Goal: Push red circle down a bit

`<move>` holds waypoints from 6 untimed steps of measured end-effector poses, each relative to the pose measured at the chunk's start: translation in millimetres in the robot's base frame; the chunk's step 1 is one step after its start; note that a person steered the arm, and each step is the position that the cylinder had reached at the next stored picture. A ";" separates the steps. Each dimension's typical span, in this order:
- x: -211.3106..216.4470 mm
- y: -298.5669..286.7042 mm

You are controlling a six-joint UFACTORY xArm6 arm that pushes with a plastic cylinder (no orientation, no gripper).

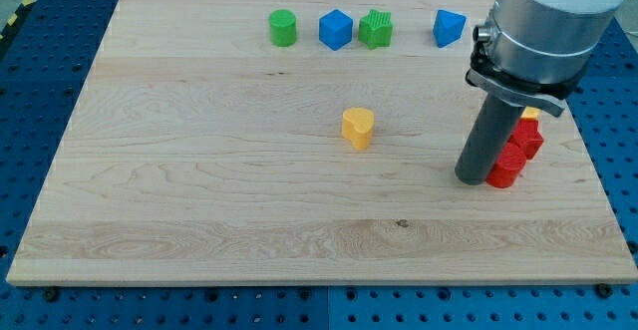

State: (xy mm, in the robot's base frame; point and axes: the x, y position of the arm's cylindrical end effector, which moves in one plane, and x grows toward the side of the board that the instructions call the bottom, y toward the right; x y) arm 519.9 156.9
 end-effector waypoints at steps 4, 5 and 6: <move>-30.1 -7.3; -30.1 8.3; -22.0 12.9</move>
